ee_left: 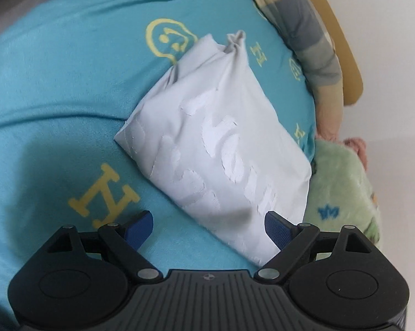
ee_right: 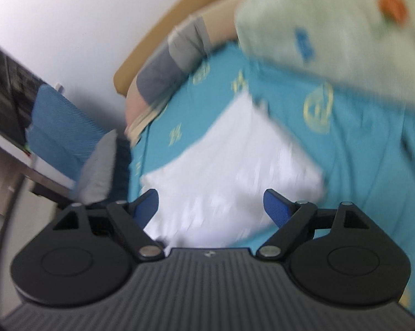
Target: Fold clothes
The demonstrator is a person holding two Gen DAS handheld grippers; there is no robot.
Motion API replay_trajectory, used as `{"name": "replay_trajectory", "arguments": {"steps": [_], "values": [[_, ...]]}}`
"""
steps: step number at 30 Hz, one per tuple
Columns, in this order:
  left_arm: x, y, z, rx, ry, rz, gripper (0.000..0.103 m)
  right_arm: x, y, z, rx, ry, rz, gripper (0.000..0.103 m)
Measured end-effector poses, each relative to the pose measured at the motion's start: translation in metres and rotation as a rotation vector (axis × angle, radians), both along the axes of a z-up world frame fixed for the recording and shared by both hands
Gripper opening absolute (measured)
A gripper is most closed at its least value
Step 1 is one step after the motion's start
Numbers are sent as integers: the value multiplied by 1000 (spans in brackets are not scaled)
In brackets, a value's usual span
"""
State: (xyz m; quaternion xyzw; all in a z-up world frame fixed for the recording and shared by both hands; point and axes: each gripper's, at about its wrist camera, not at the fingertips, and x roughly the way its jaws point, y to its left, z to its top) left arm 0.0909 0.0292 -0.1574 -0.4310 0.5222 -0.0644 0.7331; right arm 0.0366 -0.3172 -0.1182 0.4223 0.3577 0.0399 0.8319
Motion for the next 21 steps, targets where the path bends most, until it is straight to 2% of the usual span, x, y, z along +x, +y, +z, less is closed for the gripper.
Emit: {"name": "replay_trajectory", "arguments": {"steps": [4,6,11,17,21], "values": [[4,12,-20,-129,8,130,85,-1,8,-20,162,52,4,86],[5,16,-22,-138,1,163,74,0,10,-28,219,61,3,86],[5,18,-21,-103,-25,184,29,9,19,-49,313,111,8,86],[7,12,0,-51,-126,149,22,25,31,-75,401,154,2,86],[8,6,14,-26,-180,124,21,31,22,-84,430,149,-93,85]]}}
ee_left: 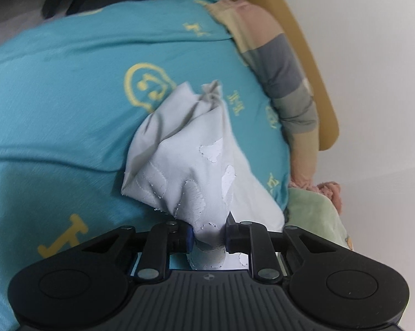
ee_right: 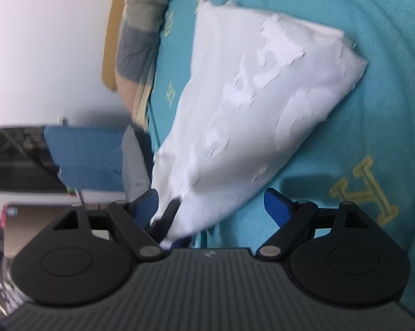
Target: Fold clothes
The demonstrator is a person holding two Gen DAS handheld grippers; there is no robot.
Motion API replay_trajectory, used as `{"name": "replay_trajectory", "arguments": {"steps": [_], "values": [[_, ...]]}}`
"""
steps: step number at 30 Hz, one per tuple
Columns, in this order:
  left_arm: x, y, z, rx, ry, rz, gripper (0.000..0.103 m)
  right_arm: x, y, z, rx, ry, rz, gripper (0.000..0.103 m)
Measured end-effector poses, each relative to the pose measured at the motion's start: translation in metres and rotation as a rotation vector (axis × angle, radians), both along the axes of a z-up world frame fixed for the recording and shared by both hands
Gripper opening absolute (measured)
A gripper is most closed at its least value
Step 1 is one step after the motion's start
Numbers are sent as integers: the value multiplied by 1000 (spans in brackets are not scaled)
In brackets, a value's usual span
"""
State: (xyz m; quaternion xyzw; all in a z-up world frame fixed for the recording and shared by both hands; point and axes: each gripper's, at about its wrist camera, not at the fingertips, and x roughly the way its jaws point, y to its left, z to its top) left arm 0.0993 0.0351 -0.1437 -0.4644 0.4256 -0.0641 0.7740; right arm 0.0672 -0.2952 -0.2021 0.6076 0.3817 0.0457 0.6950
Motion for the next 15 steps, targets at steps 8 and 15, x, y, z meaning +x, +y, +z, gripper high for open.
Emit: {"name": "replay_trajectory", "arguments": {"steps": [8,15], "values": [[3,-2,3,-3,4,-9,21,-12,-33,-8,-88,41,-246,66],[16,-3,0,-19,14,-42,21,-16,-36,-5,-158,22,-251,30]]}}
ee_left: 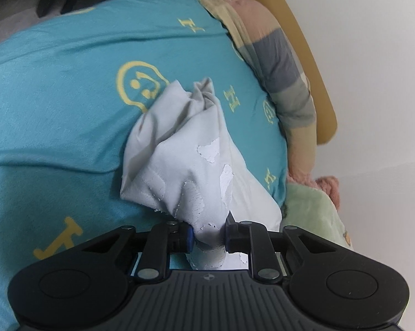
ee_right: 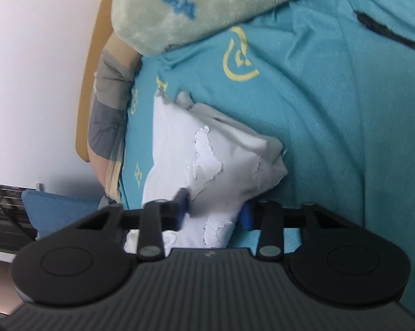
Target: Fold clothes
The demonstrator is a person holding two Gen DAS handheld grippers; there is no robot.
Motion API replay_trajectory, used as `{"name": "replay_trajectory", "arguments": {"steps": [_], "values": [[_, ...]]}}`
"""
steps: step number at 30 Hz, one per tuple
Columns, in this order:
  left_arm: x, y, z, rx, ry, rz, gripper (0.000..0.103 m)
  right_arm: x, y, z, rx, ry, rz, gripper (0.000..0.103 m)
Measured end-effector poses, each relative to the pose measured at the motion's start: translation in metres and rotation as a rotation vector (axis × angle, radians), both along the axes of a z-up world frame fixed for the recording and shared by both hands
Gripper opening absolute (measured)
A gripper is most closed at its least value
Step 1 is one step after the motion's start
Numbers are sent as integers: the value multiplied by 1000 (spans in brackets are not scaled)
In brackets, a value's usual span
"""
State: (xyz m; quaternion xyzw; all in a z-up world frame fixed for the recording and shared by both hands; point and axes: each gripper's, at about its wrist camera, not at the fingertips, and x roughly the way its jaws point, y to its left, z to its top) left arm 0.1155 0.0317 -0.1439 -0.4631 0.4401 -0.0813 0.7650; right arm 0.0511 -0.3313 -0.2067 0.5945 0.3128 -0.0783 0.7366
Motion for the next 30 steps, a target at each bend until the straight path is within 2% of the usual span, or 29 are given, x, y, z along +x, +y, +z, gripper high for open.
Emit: {"name": "replay_trajectory", "arguments": {"steps": [3,7,12,15,19,22,26,30], "values": [[4,6,2,-39,6,-10,20,-1,5,12,-39,-45,-1,19],[1,12,14,-86,19,-19,20,-10,8,38,-97,-122,1,16],[-19,-5,55,-94,8,-85,20,-44,-1,80,-109,-180,-39,16],[-33,-27,79,-109,40,-142,20,-74,-19,108,-98,-202,-75,16],[-46,-72,113,-98,30,-253,20,-119,-55,141,-82,-206,-122,16],[-53,-121,137,-81,3,-343,20,-149,-90,165,-108,-210,-156,16],[-54,-197,162,-68,-29,-442,20,-176,-145,194,-151,-217,-211,16],[-40,-285,192,-75,-62,-539,20,-185,-208,228,-211,-232,-283,16]]}}
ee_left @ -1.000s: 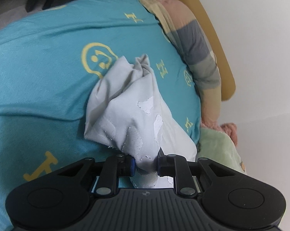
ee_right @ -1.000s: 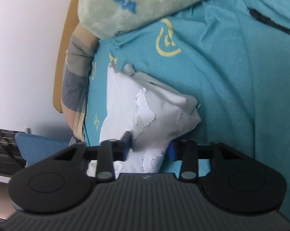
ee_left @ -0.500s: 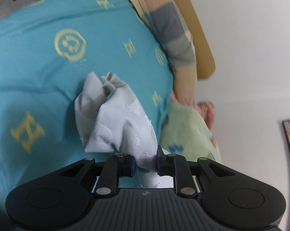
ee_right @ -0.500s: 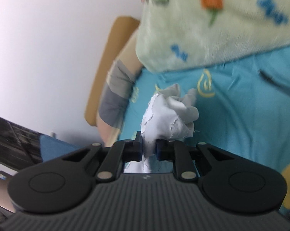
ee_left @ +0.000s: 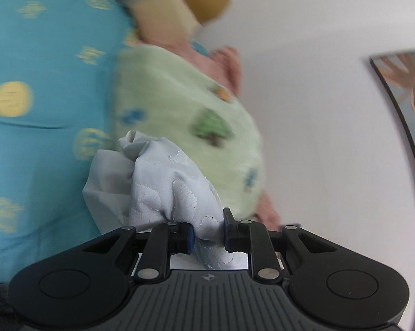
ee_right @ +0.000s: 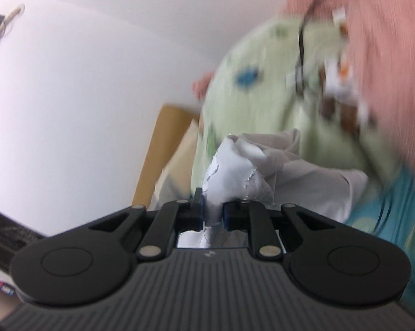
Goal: Fold clothes
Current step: 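Lift the folded shirt with both grippers and carry it toward the pink blanket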
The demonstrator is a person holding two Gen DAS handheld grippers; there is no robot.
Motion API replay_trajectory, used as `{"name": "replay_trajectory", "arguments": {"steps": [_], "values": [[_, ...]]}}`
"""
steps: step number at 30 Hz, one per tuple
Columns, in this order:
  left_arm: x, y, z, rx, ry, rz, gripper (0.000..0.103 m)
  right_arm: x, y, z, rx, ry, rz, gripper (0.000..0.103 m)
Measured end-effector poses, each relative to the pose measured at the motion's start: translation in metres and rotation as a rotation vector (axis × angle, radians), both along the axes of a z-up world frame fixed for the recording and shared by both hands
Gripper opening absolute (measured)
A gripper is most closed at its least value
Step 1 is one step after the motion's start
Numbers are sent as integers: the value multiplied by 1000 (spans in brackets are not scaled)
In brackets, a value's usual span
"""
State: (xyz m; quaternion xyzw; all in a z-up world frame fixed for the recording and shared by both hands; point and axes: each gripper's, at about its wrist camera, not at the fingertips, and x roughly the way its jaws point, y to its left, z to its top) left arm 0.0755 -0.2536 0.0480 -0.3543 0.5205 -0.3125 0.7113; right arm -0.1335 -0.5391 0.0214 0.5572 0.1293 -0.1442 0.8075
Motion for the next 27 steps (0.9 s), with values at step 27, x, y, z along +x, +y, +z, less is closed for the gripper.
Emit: {"name": "replay_trajectory", "arguments": {"steps": [27], "values": [[-4,-260,-88,-4,-401,-425,20,-50,-142,-83,-269,40,-235,16]]}}
